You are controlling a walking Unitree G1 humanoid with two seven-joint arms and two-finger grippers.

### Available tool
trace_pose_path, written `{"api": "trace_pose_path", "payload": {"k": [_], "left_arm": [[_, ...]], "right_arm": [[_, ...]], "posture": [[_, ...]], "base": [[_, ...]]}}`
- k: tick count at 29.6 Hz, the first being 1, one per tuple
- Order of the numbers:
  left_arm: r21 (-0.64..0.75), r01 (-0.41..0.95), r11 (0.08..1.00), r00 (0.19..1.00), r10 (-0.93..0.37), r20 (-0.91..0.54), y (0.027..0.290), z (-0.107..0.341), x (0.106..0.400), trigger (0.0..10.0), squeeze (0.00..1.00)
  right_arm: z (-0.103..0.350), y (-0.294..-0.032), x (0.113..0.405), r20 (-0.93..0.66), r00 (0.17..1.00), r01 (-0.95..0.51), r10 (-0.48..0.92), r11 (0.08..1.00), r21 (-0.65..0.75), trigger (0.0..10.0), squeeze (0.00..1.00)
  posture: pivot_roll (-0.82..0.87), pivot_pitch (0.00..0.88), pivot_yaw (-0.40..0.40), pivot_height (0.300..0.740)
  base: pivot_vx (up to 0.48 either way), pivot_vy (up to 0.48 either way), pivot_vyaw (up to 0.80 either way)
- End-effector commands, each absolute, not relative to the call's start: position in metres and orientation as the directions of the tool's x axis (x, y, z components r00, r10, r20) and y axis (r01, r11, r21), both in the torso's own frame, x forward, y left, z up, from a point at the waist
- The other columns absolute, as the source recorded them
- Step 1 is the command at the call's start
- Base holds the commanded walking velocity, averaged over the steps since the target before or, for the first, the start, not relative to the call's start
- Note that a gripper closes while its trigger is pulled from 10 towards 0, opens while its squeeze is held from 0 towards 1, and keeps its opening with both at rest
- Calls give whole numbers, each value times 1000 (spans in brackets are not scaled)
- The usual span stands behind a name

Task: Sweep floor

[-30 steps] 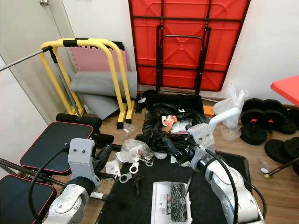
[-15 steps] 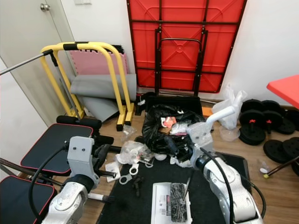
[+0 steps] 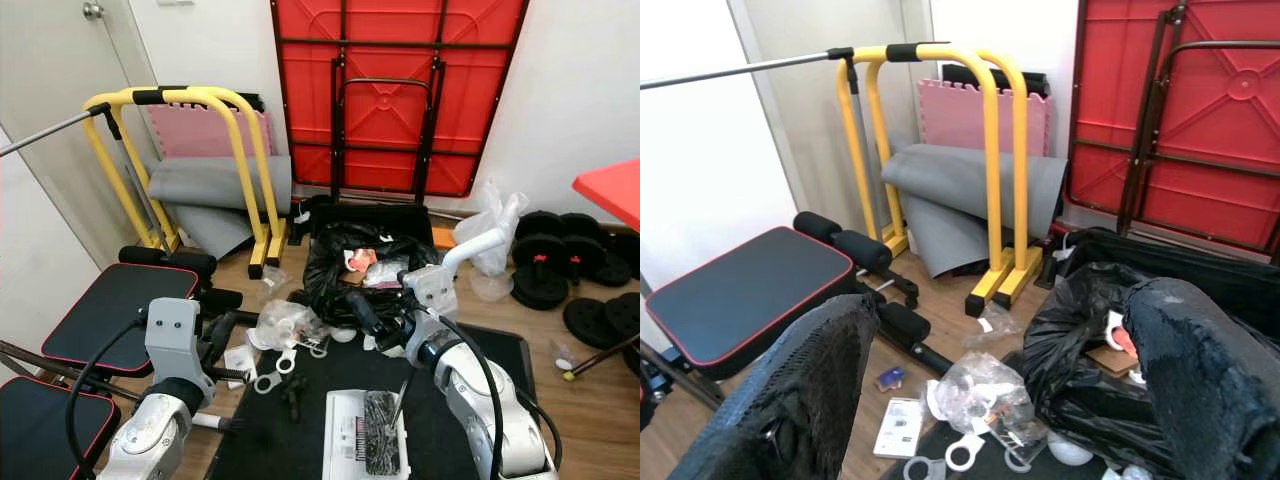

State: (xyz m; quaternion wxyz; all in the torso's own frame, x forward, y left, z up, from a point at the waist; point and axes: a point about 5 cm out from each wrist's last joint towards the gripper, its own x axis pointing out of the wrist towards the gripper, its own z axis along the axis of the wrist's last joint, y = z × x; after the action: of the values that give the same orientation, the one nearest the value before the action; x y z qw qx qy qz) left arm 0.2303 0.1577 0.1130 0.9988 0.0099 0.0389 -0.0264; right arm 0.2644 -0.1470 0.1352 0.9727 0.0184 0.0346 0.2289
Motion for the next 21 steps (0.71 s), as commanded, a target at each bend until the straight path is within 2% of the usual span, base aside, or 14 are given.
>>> {"api": "trace_pose_path", "payload": {"k": [1, 16, 21], "left_arm": [[12, 18, 1000, 996, -17, -82, 160, 110, 231, 10000, 0], [32, 33, 999, 997, -31, -70, 161, 109, 234, 10000, 0], [34, 37, 999, 997, -35, -66, 161, 109, 235, 10000, 0]], "right_arm": [[134, -148, 266, -51, 893, -445, 447, 894, 54, 10000, 0], [133, -145, 268, -46, 890, -453, 454, 891, 20, 10000, 0], [134, -142, 268, -41, 872, -488, 487, 873, -6, 10000, 0]], "posture": [[-88, 0, -66, 740], [-88, 0, -58, 740], [-88, 0, -58, 740]], "base": [[0, 0, 0], [0, 0, 0], [0, 0, 800]]}}
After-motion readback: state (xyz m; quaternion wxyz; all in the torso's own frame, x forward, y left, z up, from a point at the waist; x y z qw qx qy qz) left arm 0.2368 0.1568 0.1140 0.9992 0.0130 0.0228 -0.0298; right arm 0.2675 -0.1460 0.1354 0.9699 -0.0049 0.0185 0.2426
